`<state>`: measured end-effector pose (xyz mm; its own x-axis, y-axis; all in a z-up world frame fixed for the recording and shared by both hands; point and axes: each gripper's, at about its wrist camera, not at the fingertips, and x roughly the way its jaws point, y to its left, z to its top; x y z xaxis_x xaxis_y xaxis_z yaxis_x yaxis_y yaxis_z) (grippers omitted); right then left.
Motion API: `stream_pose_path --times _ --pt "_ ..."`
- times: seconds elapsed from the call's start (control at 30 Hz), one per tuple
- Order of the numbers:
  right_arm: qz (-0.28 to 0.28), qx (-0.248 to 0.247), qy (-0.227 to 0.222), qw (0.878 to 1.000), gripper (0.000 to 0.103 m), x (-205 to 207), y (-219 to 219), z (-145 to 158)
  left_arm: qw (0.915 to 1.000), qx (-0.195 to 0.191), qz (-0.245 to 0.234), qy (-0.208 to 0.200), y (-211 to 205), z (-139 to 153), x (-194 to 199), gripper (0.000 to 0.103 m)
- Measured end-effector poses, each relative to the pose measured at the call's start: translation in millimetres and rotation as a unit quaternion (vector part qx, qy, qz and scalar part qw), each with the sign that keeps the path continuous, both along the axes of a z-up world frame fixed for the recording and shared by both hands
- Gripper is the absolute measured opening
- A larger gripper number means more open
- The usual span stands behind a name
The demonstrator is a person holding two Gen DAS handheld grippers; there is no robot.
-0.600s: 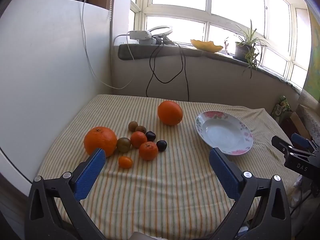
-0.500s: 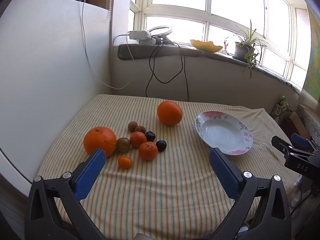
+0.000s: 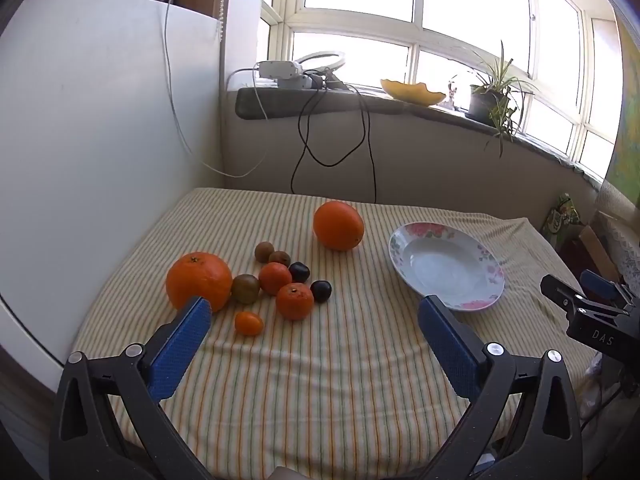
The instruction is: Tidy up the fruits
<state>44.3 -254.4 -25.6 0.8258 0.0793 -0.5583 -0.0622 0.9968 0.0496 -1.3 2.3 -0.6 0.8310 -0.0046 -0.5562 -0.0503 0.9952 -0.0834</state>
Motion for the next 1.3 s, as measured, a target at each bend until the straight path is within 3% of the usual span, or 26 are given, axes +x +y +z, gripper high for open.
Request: stream_pose_path --times 1.3 --pt "0.006 0.001 0.003 1.000 0.103 -1.0 3.0 -0.7 1.0000 -0.002 0.001 0.001 -0.1 1.6 -0.7 0.102"
